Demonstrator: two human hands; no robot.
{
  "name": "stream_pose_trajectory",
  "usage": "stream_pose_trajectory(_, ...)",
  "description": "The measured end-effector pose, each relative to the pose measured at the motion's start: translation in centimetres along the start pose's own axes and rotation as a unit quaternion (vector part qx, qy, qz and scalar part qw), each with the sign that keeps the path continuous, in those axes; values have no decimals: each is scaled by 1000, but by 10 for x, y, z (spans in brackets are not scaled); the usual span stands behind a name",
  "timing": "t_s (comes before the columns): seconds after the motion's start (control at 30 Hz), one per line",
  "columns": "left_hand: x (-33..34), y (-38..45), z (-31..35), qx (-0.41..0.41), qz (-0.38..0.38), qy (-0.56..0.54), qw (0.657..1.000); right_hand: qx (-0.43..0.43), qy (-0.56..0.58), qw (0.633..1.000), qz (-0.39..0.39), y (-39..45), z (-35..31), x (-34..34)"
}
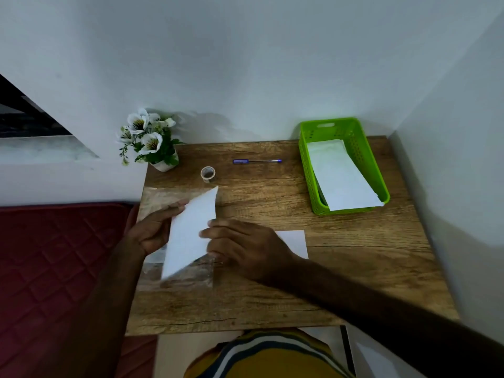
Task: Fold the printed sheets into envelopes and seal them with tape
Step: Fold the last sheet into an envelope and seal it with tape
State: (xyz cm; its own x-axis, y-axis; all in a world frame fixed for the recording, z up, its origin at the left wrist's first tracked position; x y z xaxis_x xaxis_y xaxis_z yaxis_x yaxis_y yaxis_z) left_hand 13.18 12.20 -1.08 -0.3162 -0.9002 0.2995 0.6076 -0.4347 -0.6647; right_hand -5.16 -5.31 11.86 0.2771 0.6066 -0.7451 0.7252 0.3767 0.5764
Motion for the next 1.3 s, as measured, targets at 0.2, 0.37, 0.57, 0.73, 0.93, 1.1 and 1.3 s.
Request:
stream_pose_trajectory(0.2, -19, -7, -15, 109, 149, -78, 980, 121, -70, 989, 40, -54, 51, 17)
stream_pose_trajectory(0.37, -16, -19, -39, 165, 229, -59, 958, 156, -151, 976, 2, -81, 87, 33)
stream_pose_trajectory(0.57, -10, -47, -44, 277, 428, 344, 788, 147, -232, 959, -64, -96, 108, 46)
stream_pose_trajectory(0.73, 8, -59, -58, 311, 450, 549, 632, 321, -160, 933, 1, -111, 108, 26)
stream_pose_trajectory(0.93, 58, -53, -98, 423, 230, 631, 608, 622, -99, 759, 169, -160, 86, 0)
stream_pose_trajectory(1.1, 83, -42, -110, 404, 135, 651, 628, 714, -25, 676, 182, -188, 78, -10)
stream_pose_trajectory(1.3, 90, -34, -121, 350, 82, 713, 602, 750, -5, 655, 92, -207, 61, -13)
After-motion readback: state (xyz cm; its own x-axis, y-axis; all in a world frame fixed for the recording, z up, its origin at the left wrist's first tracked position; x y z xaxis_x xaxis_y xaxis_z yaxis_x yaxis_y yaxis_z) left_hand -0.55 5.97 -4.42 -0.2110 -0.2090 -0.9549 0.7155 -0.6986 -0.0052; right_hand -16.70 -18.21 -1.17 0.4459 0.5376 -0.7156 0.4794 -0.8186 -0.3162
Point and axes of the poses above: each hand's wrist, its own y-axis towards the middle knuckle, its own x-axis out of the palm, z = x × y, the point moved 5 cm from there along y, towards the middle knuckle, and after that the axes turned 1 degree about x, right-handed, at the moved point
